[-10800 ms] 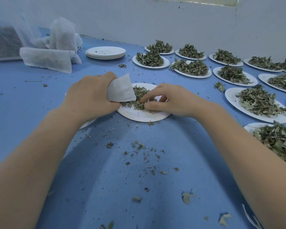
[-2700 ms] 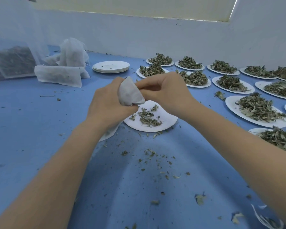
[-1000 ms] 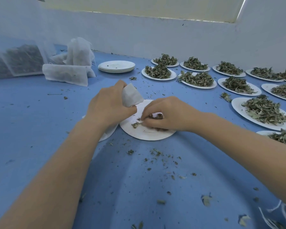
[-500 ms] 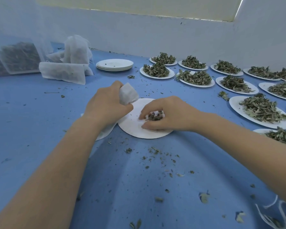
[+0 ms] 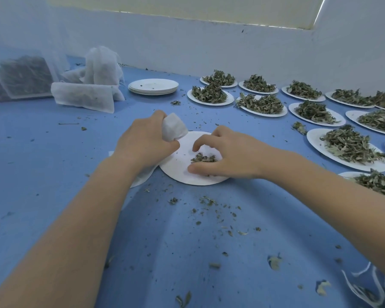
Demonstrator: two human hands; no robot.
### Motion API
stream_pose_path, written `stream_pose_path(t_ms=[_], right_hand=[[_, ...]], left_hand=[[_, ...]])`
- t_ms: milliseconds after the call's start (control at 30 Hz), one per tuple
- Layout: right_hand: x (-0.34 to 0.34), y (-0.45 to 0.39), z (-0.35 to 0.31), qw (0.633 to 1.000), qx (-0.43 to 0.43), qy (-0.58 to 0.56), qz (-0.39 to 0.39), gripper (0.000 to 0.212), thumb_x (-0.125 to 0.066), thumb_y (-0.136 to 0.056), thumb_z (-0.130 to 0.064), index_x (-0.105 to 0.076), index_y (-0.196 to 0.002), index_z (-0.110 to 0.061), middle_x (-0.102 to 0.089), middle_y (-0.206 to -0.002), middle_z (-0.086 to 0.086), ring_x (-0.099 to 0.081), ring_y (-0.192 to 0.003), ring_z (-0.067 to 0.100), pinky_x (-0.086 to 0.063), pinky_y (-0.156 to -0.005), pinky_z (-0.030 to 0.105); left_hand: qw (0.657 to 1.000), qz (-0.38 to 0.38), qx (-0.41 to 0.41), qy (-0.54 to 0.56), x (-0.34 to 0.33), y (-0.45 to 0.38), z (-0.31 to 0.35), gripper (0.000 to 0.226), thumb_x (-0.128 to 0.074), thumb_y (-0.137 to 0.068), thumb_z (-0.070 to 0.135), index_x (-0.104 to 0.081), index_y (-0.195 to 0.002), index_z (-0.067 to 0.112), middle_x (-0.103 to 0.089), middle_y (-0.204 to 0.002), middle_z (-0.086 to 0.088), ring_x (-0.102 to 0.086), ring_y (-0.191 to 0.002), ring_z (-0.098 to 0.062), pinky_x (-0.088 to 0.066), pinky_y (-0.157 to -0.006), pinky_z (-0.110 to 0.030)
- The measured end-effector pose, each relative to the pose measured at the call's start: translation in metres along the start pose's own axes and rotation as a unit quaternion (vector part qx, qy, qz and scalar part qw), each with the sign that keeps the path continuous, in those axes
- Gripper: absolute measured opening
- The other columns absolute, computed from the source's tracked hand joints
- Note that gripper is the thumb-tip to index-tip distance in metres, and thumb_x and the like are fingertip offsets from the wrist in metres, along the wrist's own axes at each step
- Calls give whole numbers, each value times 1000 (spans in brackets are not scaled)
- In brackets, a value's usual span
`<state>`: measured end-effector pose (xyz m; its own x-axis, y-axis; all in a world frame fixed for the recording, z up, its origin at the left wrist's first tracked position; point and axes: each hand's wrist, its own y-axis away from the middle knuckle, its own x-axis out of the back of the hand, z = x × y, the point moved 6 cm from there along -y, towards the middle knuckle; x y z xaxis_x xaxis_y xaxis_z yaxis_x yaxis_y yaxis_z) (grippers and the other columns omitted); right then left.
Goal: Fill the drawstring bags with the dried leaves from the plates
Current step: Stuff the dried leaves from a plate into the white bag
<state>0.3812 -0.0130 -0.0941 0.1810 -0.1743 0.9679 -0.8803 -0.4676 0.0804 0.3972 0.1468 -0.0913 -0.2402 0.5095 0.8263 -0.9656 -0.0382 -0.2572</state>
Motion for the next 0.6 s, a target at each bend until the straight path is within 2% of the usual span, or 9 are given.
stream_pose_path(t_ms=[67, 167, 233, 367, 500, 600], right_hand=[[1, 1, 3, 1000, -15, 14, -20, 51, -52, -75, -71, -44, -119, -46, -34, -116, -6, -48, -95, 15, -31, -74, 26], [-9, -2, -1, 1000, 0, 9, -24, 44, -53, -81, -62, -46, -119, -40, -35, -115, -4, -49, -95, 17, -36, -80, 27], [-11, -5, -7, 1000, 20, 10, 8, 34, -53, -86, -53, -51, -115, -34, -38, -111, -3, -49, -92, 16, -37, -82, 26], [-11, -2, -13, 996, 54, -4, 76, 23, -57, -89, -37, -59, -105, -22, -46, -100, -4, -45, -79, 10, -32, -71, 19], [-15, 7, -13, 983, 55, -84, 154, 15, -63, -87, -24, -66, -95, -11, -59, -93, 3, -47, -77, 10, -38, -73, 19], [-18, 10, -10, 972, 32, -148, 180, 10, -66, -86, -20, -70, -87, -11, -62, -81, -5, -49, -69, 4, -38, -70, 11]], left_hand=[[1000, -3, -4, -5, -1, 0, 1, 34, -63, -78, 31, -47, -106, 19, -55, -88, 0, -48, -84, -22, -34, -59, -30], [1000, -3, -10, -15, -1, 1, 2, 37, -63, -78, 30, -48, -110, 18, -56, -91, -2, -48, -85, -23, -36, -65, -31], [1000, 0, -10, -17, -1, 1, 3, 37, -63, -78, 30, -48, -110, 17, -55, -88, -1, -48, -84, -23, -35, -64, -32], [1000, -1, -14, -22, -2, 1, 3, 36, -63, -79, 31, -47, -109, 18, -50, -82, 2, -47, -83, -23, -33, -62, -31], [1000, -1, -13, -9, -1, 1, 2, 35, -63, -78, 30, -48, -108, 18, -53, -85, 0, -48, -83, -23, -36, -64, -32], [1000, -3, -11, 0, -1, 2, 1, 33, -62, -79, 30, -48, -106, 18, -51, -81, 4, -47, -84, -22, -37, -64, -32]])
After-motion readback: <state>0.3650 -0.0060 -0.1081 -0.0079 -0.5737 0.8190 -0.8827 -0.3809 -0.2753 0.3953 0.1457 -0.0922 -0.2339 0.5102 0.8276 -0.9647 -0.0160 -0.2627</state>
